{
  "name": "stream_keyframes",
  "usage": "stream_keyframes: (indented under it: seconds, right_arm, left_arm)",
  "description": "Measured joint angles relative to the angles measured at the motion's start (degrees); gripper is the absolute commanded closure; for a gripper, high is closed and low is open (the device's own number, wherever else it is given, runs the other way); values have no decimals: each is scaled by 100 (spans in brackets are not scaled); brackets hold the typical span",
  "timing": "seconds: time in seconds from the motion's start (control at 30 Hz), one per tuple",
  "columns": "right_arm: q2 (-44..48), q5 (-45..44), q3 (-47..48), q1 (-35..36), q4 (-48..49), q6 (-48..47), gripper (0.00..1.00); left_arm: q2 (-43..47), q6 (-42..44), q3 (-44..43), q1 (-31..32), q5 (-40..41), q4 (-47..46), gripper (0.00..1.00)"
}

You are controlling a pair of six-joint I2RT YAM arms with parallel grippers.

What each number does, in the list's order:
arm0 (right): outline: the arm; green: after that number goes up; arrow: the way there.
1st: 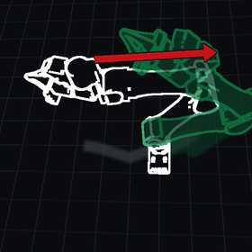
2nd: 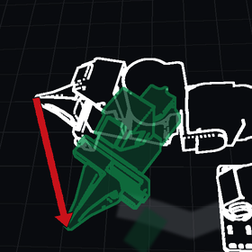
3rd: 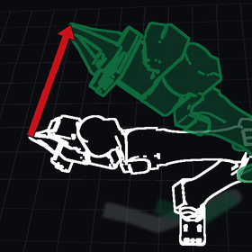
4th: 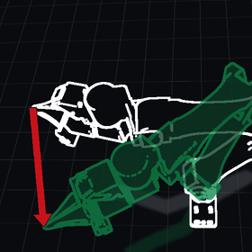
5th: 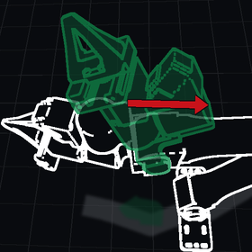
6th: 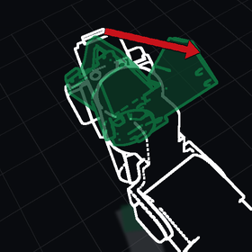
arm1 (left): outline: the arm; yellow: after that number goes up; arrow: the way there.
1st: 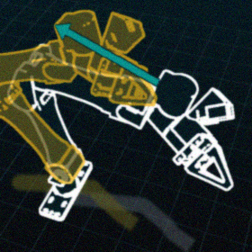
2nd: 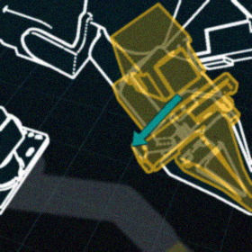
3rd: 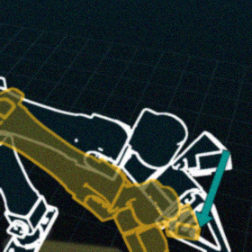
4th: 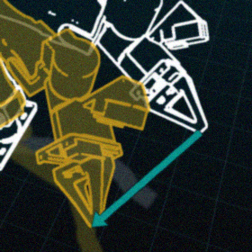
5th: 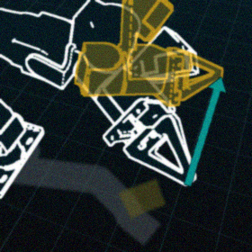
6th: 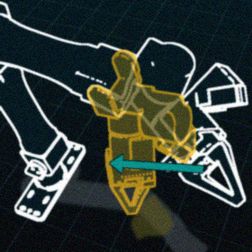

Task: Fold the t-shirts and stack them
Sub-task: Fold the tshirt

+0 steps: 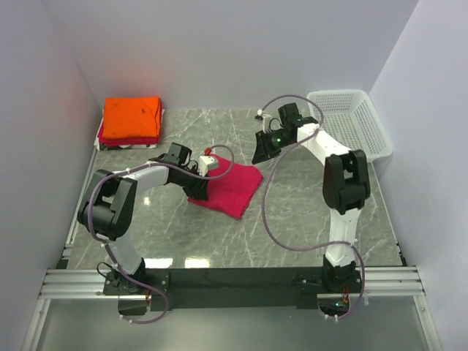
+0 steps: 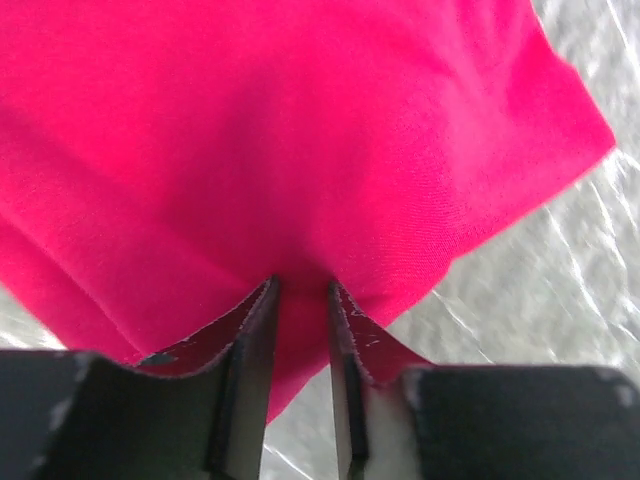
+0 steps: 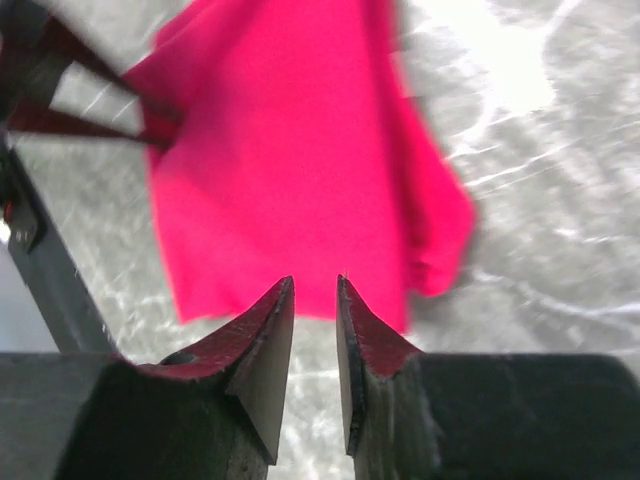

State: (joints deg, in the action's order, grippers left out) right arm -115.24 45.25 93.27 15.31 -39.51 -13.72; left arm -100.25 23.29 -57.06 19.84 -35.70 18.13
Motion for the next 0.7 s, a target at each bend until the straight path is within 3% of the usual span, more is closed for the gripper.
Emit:
stream_keyframes:
  seconds: [0.2, 0.53, 0.7]
  right_arm:
    - [-841, -81, 660, -111, 109, 385, 75]
    - [-1095, 149, 767, -20, 446, 739, 74]
    - [-1381, 254, 863, 197, 612, 822, 74]
  left_arm:
    - [17, 251, -7, 35, -79, 756, 72]
    - [885, 2087, 118, -72, -734, 2627, 50]
    - [868, 2485, -774, -249, -1019, 2378, 47]
